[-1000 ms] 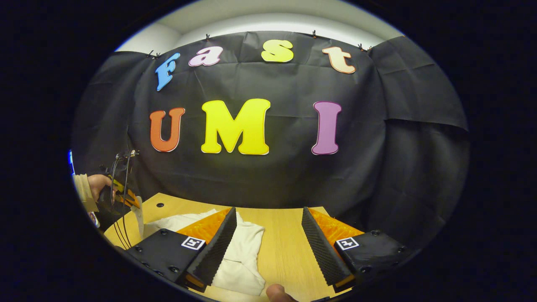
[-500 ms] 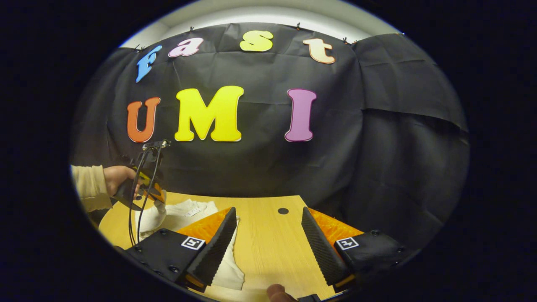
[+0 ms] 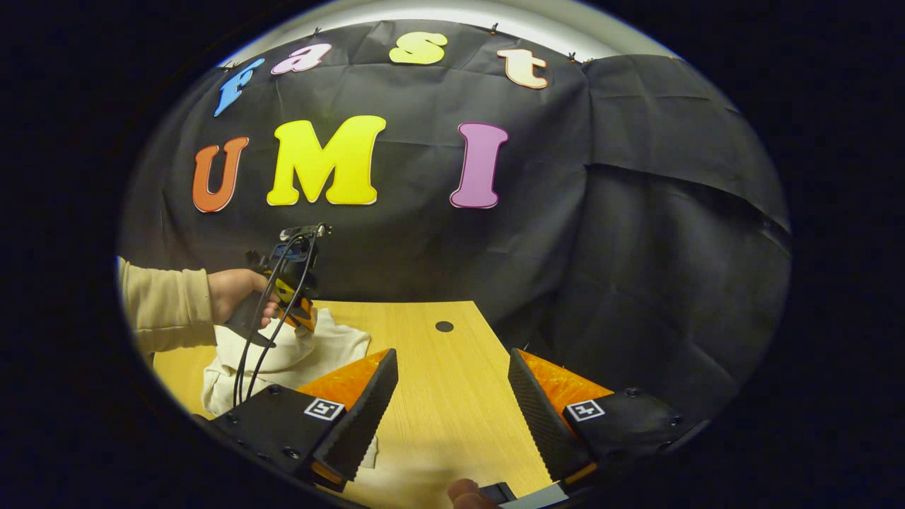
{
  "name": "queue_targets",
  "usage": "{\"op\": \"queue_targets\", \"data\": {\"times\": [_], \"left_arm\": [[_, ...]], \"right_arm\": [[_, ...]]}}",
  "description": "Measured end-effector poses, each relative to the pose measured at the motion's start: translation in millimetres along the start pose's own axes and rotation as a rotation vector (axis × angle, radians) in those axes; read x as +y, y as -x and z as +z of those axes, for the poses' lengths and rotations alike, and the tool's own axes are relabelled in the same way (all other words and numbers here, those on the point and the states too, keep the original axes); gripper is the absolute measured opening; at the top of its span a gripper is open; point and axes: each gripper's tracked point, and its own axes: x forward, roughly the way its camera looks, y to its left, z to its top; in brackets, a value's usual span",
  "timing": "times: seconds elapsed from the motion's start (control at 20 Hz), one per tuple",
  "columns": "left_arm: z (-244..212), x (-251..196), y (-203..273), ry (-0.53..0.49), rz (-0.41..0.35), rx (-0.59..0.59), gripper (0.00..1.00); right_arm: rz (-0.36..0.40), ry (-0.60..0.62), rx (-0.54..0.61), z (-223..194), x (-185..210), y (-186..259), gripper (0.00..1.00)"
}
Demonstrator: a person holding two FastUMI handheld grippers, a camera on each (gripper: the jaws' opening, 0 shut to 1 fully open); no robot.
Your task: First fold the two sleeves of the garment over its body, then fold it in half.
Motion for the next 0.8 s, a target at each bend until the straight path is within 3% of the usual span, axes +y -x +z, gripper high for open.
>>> {"op": "queue_targets", "data": {"times": [0.1, 0.4, 0.45, 0.5, 0.55, 0.6, 0.65, 0.75, 0.8], "left_arm": [[-2, -7, -1, -0.005, -0.014, 0.019, 0.08], [15, -6, 30, 0.035, -0.076, 0.006, 0.27], [21, -4, 39, 0.032, -0.081, -0.004, 0.48], [27, -1, 50, 0.027, -0.083, -0.018, 0.36], [34, 1, 62, 0.023, -0.093, -0.036, 0.41], [26, -16, 61, 0.018, -0.103, -0.054, 0.53], [32, -2, 59, 0.008, -0.101, -0.08, 0.52], [44, 15, 96, -0.029, -0.067, -0.155, 0.93], [49, 20, 108, -0.045, -0.054, -0.2, 0.84]], "right_arm": [[-0.01, -0.002, 0.014, -6, -6, -3, 0.98], [-0.014, -0.017, 0.042, -13, -14, -3, 0.98], [-0.012, -0.021, 0.046, -14, -13, -4, 0.98], [-0.009, -0.022, 0.047, -14, -12, -4, 0.98], [-0.008, -0.021, 0.048, -14, -13, -4, 0.98], [-0.005, -0.022, 0.048, -13, -12, -4, 0.98], [0.002, -0.023, 0.046, -12, -9, -4, 0.98], [0.011, -0.016, 0.039, -8, -7, -3, 0.98], [0.02, -0.014, 0.034, -6, -4, -1, 0.98]]}}
